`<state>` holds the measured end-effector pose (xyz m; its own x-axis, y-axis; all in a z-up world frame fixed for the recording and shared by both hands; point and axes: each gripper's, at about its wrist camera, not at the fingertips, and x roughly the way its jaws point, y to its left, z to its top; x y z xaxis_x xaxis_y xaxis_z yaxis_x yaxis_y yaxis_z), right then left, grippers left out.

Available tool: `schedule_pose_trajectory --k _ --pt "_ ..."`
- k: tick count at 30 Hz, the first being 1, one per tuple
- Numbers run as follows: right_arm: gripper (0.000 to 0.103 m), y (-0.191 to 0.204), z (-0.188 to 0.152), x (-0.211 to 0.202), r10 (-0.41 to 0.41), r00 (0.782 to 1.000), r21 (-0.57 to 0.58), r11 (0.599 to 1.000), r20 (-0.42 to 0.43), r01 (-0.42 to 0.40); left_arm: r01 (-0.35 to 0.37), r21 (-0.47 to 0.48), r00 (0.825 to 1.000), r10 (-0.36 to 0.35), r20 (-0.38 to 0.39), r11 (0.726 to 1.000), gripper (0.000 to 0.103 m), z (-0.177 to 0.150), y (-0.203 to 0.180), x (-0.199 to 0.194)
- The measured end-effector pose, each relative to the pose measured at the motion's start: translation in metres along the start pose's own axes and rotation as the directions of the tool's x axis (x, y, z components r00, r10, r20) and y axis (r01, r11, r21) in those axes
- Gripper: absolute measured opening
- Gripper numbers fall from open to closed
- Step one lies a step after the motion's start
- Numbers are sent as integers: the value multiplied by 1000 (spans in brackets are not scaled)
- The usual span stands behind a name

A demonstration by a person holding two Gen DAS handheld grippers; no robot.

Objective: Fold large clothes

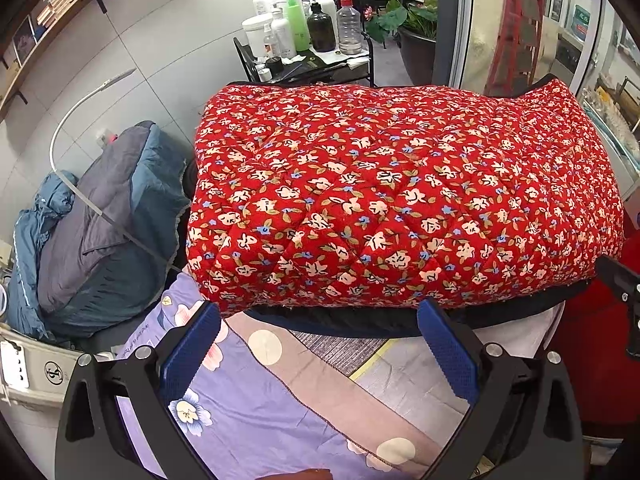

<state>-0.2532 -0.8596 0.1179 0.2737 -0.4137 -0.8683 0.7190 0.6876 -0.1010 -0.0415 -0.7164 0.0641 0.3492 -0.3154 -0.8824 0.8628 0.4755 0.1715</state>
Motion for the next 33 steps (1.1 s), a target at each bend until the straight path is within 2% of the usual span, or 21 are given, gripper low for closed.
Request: schedule_pose_trajectory --k 33 --pt "97 1 -2 -5 -9 1000 7 1000 12 9 8 -2 1000 -8 -7 1000 97 1 3 1"
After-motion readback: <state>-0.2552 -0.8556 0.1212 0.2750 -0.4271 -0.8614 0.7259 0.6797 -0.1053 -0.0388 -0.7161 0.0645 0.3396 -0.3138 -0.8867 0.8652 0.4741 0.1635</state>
